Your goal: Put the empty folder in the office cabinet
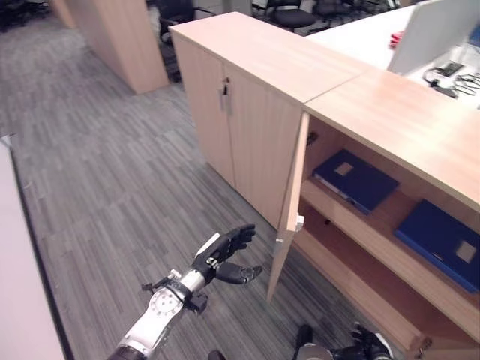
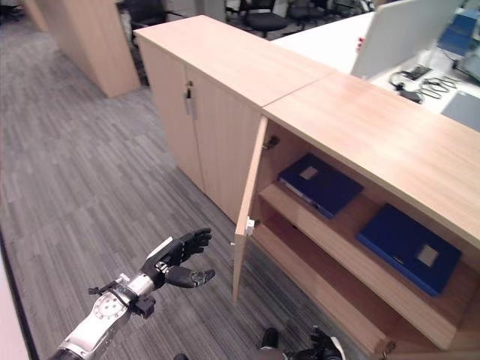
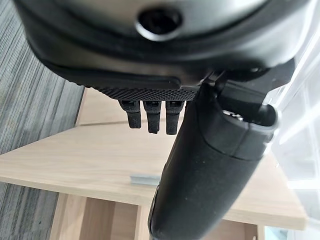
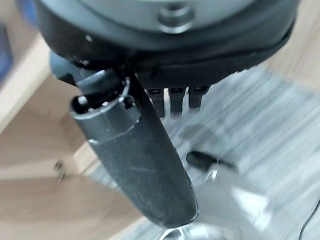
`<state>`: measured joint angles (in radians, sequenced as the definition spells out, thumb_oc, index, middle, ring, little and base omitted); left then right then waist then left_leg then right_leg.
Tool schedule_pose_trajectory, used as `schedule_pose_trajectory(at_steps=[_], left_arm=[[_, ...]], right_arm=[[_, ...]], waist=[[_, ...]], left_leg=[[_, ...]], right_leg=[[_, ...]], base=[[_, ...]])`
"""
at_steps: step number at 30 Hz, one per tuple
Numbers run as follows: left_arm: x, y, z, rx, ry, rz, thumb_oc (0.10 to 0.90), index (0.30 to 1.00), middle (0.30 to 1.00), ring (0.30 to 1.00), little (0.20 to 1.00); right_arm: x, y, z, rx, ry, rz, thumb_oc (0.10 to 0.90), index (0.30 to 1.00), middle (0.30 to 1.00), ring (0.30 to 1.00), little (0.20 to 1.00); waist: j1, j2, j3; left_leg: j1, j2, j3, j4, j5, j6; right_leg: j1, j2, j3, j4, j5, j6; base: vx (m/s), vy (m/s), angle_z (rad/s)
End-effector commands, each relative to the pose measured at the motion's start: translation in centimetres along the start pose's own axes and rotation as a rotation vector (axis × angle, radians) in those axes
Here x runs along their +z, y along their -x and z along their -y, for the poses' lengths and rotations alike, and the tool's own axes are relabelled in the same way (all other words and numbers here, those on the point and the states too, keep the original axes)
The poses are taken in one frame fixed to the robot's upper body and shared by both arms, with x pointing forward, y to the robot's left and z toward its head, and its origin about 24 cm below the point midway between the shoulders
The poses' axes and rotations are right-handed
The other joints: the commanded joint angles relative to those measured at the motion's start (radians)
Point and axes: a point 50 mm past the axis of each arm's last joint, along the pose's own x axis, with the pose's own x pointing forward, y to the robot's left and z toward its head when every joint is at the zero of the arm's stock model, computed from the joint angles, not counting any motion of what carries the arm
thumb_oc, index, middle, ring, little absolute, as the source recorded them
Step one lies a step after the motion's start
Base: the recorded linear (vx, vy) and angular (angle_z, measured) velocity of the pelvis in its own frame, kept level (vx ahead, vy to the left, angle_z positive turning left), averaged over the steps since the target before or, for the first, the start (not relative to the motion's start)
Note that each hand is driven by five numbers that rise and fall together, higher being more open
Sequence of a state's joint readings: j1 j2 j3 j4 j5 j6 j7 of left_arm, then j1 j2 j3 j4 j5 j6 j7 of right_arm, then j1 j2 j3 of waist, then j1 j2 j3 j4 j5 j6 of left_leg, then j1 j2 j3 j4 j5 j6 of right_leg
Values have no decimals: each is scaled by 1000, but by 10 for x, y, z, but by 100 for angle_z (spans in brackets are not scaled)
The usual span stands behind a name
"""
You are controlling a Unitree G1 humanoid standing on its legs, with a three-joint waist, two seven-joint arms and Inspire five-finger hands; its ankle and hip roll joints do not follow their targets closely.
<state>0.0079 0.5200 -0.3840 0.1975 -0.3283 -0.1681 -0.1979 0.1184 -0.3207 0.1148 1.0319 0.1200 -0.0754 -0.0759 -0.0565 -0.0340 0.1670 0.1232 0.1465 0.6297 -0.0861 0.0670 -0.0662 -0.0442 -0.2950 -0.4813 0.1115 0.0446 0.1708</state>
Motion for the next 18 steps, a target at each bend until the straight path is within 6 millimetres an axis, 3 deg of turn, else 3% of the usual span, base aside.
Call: schedule_pose_trajectory(at_steps=[1,3,8,11,12,14,16,18], left_arm=[[47,-18,-8,57,-8,249,800,900,900,900,900],[38,-22,-3,78,43,225,800,900,900,900,900],[35,-27,8,60,84,218,800,900,900,900,900],[35,-34,16,43,117,218,800,900,900,900,900],[34,-39,20,37,135,211,800,900,900,900,900],[35,-42,21,37,137,211,800,900,900,900,900],[37,-51,23,41,118,206,800,900,900,900,900],[37,-58,21,65,113,197,800,900,900,900,900]], right_arm=[[0,-1,-15,51,74,-2,800,900,900,900,900],[-12,1,-10,30,88,-54,800,900,900,900,900],[-18,1,1,-2,85,-87,800,900,900,900,900],[-29,4,9,-22,95,-128,800,900,900,900,900],[-35,6,13,-28,107,-150,800,900,900,900,900],[-37,7,15,-32,116,-158,800,900,900,900,900],[-44,10,20,-41,139,-185,800,900,900,900,900],[-45,10,24,-46,169,-189,800,900,900,900,900]], waist=[[-21,29,-41],[-39,46,-48],[-74,70,-41],[-105,81,-34],[-125,84,-28],[-129,89,-22],[-146,90,-9],[-152,84,1]], left_leg=[[7,7,-53,26,-32,-34],[24,25,-28,38,-17,-52],[53,54,17,77,-13,-69],[53,100,48,149,-2,-95],[45,147,75,236,30,-123],[38,177,80,295,44,-139],[6,239,74,410,134,-181],[-12,252,19,481,191,-191]], right_leg=[[72,31,39,-65,-3,45],[106,65,76,-127,-7,35],[139,96,122,-156,-25,20],[163,121,146,-163,-53,-1],[183,145,163,-174,-73,-17],[195,161,171,-179,-88,-27],[220,184,199,-187,-118,-49],[230,187,232,-190,-122,-61]], base=[[12,-124,-27],[22,-169,-43],[16,-116,-61],[29,-164,-36],[40,-184,-58],[37,-154,-44],[52,-130,-51],[68,-89,-36]])
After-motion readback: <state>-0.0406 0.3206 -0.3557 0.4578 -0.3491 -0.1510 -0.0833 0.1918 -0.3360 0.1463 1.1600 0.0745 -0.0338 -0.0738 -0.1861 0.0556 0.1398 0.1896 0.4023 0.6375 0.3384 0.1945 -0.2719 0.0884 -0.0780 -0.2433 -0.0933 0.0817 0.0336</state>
